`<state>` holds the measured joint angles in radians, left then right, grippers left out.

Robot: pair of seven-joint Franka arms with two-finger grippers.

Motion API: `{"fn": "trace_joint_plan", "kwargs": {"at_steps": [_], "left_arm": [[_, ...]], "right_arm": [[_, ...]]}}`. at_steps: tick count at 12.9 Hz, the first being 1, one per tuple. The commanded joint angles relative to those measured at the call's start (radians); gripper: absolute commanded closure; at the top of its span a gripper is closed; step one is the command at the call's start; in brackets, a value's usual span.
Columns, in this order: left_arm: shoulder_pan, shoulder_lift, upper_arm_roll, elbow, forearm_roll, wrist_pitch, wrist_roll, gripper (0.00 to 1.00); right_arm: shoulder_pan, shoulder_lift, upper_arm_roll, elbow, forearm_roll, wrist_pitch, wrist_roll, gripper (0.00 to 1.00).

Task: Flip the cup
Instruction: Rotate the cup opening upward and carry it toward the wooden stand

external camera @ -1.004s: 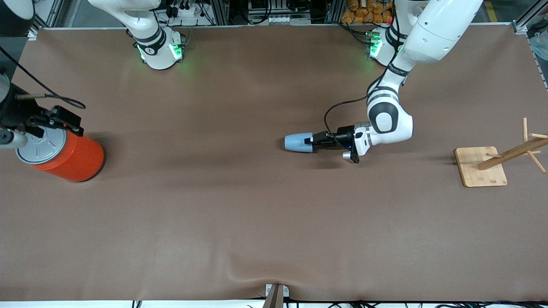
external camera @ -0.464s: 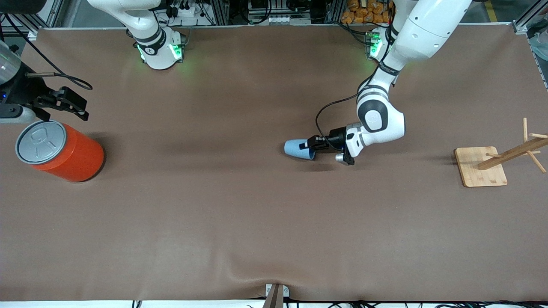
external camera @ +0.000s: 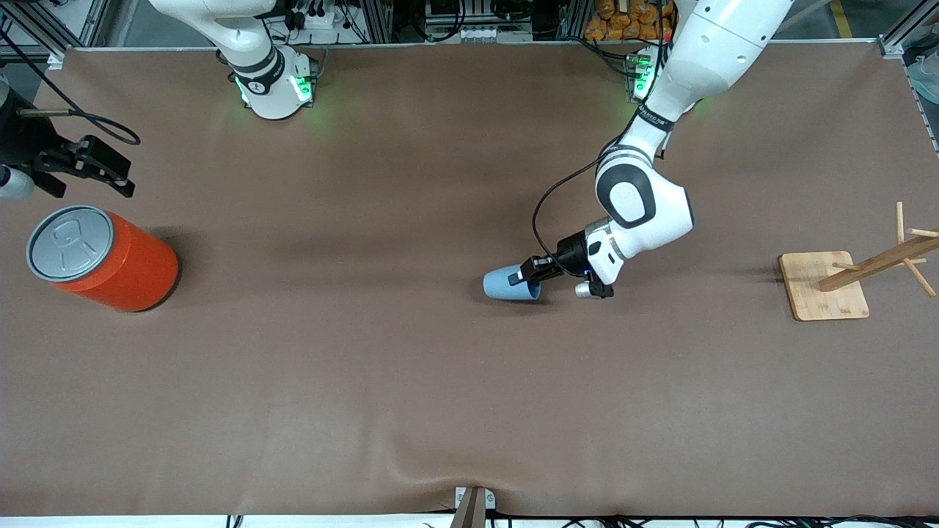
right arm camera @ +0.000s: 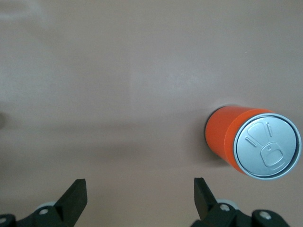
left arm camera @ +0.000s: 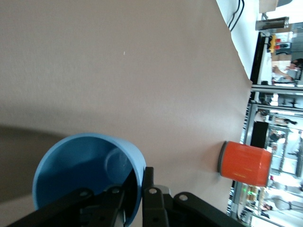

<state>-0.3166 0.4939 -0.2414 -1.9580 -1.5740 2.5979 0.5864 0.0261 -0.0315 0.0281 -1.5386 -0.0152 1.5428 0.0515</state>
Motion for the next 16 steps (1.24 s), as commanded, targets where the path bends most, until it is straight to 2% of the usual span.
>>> {"fn": "trace_joint_plan", "kwargs": {"at_steps": [1, 4, 6, 7, 8, 11, 13, 16], "left_arm": [[0.001, -0.02, 0.013, 0.04, 0.215, 0.016, -0.243, 1.0], [0.008, -0.021, 0.024, 0.1, 0.586, 0.015, -0.567, 1.0], [0.011, -0.018, 0.03, 0.148, 0.853, -0.011, -0.801, 1.0], [0.02, -0.018, 0.033, 0.166, 0.94, -0.047, -0.871, 1.0], [0.03, -0.018, 0.033, 0.177, 0.989, -0.071, -0.905, 1.0], [0.027, -0.038, 0.037, 0.177, 1.041, -0.142, -0.921, 1.0], [0.03, -0.07, 0.056, 0.191, 1.196, -0.232, -0.979, 1.0], [0.031, -0.083, 0.057, 0.287, 1.484, -0.451, -1.118, 1.0]], "right_arm": [[0.009, 0.008, -0.005, 0.041, -0.02, -0.015, -0.016, 0.0], [0.006, 0.015, -0.005, 0.054, -0.02, -0.021, -0.021, 0.0], [0.014, 0.015, -0.004, 0.098, -0.028, -0.03, -0.015, 0.0], [0.012, 0.015, -0.005, 0.103, -0.034, -0.032, -0.018, 0.0], [0.008, 0.015, -0.005, 0.103, -0.032, -0.032, -0.018, 0.0], [0.011, 0.013, -0.004, 0.113, -0.035, -0.067, -0.019, 0.0], [0.006, 0.013, -0.004, 0.118, -0.032, -0.067, -0.021, 0.0], [0.004, 0.012, -0.01, 0.12, -0.015, -0.07, -0.018, 0.0]]}}
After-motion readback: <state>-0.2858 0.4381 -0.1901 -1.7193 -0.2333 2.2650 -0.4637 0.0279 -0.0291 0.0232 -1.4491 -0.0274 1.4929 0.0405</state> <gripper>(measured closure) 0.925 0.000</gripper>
